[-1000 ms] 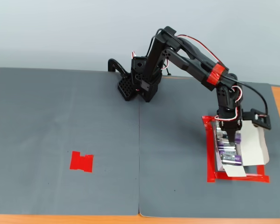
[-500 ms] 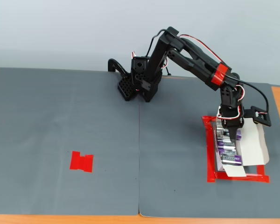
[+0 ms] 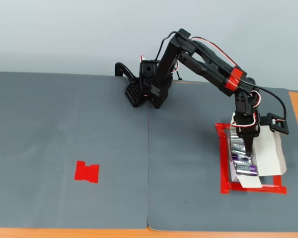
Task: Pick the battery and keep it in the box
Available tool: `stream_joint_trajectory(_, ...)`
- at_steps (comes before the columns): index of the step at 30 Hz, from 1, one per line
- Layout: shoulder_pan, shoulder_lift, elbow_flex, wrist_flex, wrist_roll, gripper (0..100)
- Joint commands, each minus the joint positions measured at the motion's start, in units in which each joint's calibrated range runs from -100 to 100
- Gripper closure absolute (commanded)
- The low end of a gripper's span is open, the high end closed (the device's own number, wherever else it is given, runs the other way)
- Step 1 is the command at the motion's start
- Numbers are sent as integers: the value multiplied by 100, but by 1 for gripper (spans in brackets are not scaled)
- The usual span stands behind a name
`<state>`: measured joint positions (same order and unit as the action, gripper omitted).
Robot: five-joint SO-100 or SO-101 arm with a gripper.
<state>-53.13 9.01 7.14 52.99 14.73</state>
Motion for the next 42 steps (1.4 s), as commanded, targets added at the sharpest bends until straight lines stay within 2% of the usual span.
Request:
stream_joint_trajectory(1,58,-167,-311,-56,-22,76)
stream_joint_trajectory(7,58,-515,-302,-30,-22,76)
stream_joint_trajectory(14,147,-1083,-221,13,-22,92)
stream_joint_trajectory(19,326,-1575,-221,22,-22,98)
stream_joint_trajectory(28,1027,-2711,132,22,-22,98)
stream_joint_trajectory(42,2490,-5780,2529,22,-22,98)
